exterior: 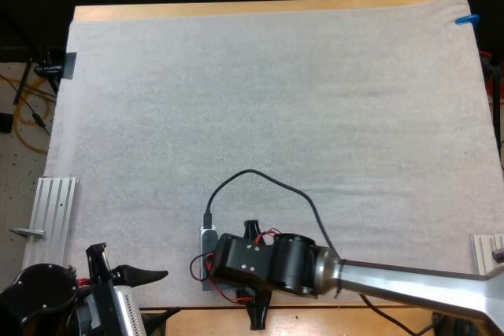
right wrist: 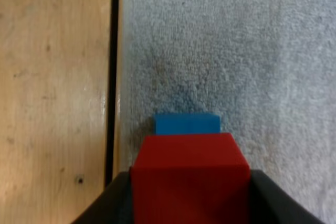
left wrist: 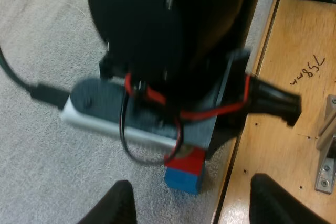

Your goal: Stack red cube on blue cube

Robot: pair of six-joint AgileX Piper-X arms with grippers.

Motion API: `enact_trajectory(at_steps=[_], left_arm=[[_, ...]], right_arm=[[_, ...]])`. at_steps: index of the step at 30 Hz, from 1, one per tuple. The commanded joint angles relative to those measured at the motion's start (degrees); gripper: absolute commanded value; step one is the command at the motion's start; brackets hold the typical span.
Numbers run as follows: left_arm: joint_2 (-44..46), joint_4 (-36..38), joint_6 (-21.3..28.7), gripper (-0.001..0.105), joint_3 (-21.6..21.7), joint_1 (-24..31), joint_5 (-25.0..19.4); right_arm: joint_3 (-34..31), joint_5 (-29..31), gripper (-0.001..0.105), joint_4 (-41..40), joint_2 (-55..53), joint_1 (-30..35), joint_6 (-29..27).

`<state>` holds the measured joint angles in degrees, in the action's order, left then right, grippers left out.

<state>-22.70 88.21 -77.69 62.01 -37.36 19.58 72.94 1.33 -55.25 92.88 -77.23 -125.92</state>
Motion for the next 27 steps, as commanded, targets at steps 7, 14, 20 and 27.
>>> enact_trajectory(at_steps=[7, 14, 20, 27], left_arm=[[-0.1, 0.6, 0.1, 0.047, 0.2, -0.1, -0.6], [-0.1, 0.6, 0.1, 0.047, 0.2, -0.1, -0.6], [-0.1, 0.6, 0.1, 0.047, 0.2, -0.1, -0.6], [-0.1, 0.6, 0.1, 0.047, 0.2, -0.1, -0.6]], right_arm=[[0.4, 0.3, 0.011, 1.7, 3.7, 0.3, 0.2], [0.4, 3.3, 0.013, 2.8, 5.7, 0.3, 0.2], [0.4, 2.9, 0.049, 2.7, 5.7, 0.3, 0.2], [0.4, 2.5, 0.055, 2.6, 5.3, 0.3, 0.2]])
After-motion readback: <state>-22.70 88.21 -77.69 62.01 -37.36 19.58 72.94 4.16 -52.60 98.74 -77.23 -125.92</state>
